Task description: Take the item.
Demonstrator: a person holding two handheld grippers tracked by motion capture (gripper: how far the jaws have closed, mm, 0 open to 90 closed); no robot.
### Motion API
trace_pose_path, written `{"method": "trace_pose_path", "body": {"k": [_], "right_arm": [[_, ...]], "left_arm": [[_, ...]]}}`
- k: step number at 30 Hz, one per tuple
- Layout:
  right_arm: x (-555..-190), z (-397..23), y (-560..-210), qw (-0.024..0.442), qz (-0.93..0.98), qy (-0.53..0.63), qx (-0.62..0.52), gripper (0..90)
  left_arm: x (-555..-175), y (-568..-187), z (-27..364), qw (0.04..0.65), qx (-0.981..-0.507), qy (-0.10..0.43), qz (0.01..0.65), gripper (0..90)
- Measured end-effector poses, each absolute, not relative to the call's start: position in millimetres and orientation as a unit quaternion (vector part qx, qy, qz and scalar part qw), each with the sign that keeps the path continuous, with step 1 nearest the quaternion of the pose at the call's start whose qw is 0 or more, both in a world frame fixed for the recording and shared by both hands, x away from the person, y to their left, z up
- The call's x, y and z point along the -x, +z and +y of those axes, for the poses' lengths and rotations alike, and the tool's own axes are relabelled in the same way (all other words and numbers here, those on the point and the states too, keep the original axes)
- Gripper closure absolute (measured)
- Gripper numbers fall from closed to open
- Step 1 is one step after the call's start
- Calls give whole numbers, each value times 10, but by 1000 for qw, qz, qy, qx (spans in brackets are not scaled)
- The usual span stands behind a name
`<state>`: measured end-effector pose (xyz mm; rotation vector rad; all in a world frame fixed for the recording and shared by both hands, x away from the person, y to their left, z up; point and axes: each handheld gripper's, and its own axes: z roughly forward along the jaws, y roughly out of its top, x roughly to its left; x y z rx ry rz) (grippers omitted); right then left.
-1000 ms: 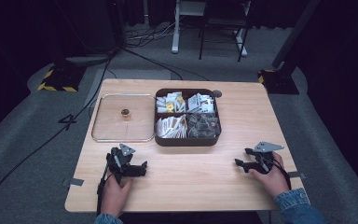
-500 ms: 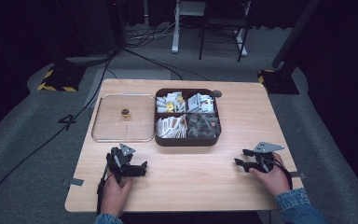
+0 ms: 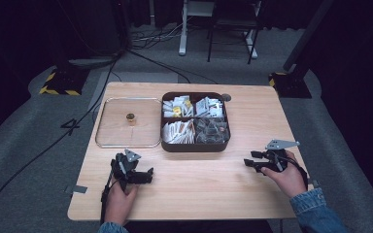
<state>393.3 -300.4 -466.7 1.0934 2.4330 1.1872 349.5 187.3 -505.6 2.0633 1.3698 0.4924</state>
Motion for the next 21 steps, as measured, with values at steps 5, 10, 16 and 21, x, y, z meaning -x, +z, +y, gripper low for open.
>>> {"method": "trace_pose_path", "body": {"k": [5,10,16,21], "right_arm": [[-4020,-2976,-4514,112,823,415,-372,489],[-4153,-2910,-4311,114,823,422,-362,499],[-4290,-2863,-4171,114,823,426,-359,500],[-4440,-2798,-4036,108,811,441,-368,508]], "left_arm": [[-3496,-5055,1876,303,-780,185,516,3],[-3483,-5056,1879,304,-780,186,515,7],[-3462,-5057,1880,305,-781,186,512,8],[-3462,-5056,1884,304,-782,187,511,8]]}}
